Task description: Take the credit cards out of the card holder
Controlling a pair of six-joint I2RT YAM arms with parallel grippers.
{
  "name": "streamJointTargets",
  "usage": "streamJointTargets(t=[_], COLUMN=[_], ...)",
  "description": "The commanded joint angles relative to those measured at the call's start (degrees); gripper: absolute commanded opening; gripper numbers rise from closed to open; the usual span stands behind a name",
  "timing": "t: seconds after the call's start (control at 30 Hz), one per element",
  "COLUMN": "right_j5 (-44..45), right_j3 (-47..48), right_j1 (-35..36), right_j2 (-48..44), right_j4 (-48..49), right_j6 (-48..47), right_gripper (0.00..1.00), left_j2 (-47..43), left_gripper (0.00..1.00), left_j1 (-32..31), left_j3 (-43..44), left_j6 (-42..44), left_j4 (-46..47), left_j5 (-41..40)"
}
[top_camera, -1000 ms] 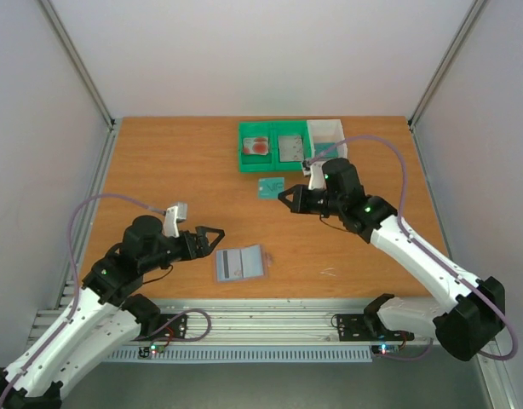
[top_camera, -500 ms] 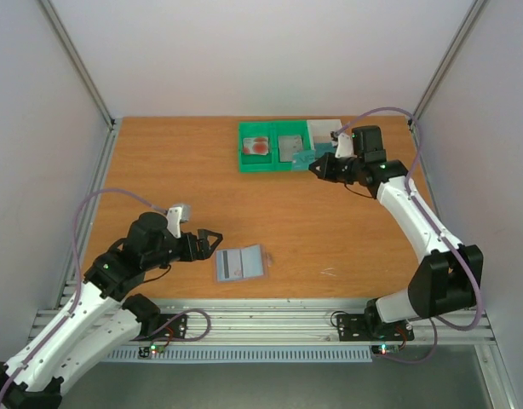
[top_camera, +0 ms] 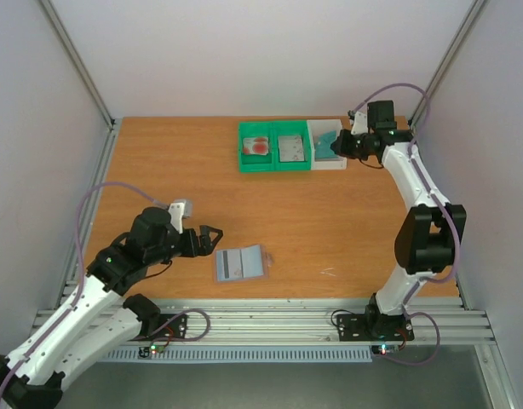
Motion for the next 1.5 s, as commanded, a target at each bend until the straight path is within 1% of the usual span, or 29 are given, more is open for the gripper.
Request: streamJointTargets(t=[0.0, 0.1, 0.2, 0.37, 0.6, 0.7, 0.87, 1.03, 1.07, 1.17, 1.33, 1.47], right_j5=[5.7, 8.9, 9.0, 11.1, 7.2, 5.1, 4.2, 2.6, 1.5, -0.4, -0.2, 0.9], right_j3=[8.4, 14.0, 18.1, 29.0, 42.4, 46.6, 51.0, 55.2, 55.3, 56.2, 58.9, 60.5], right_j1=[-0.7, -0.8, -0.9, -1.1, -1.3, -1.3, -1.3, -1.2, -2.9, -3.9, -4.4, -4.8], right_j2=[5.4, 10.1, 14.3, 22.5, 32.6, 35.8, 39.4, 42.6, 42.9, 44.8, 47.8, 49.5], right_j4=[-5.7, -8.4, -9.3, -14.9, -22.5, -26.3, -28.5, -30.9, -31.0, -31.8, -33.2, -33.0], right_j6=[-5.0, -5.6, -6.9, -8.3, -10.5, -11.3, -12.5, -12.9, -12.7, -12.4, -12.6, -12.5], right_gripper=[0.01, 0.01, 0.01, 0.01, 0.01, 0.01, 0.01, 0.01, 0.01, 0.01, 0.01, 0.02], left_j2=[2.7, 3.9, 4.8, 7.5, 9.2, 9.2, 8.9, 9.6, 9.8, 10.5, 10.0, 8.8], left_gripper=[0.99, 0.99, 1.0, 0.99, 0.99, 0.99, 0.99, 0.99, 0.99, 1.0, 0.99, 0.99], left_j1=[-0.1, -0.1, -0.1, -0.1, -0.1, -0.1, -0.1, -0.1, -0.1, -0.1, -0.1, -0.1], left_j3=[3.2, 3.1, 2.9, 5.1, 5.6, 5.8, 6.2, 6.9, 7.0, 7.2, 5.6, 3.3], left_j6=[2.1, 2.1, 1.7, 1.4, 1.5, 1.8, 2.1, 2.0, 2.0, 1.2, -1.4, -5.5], left_j4=[1.2, 2.5, 3.9, 4.5, 4.8, 4.1, 3.7, 3.7, 3.8, 4.0, 5.7, 7.5], left_j5=[-1.6, -1.9, -2.4, -3.1, -3.2, -3.8, -5.0, -4.3, -4.3, -3.6, -2.2, -2.2])
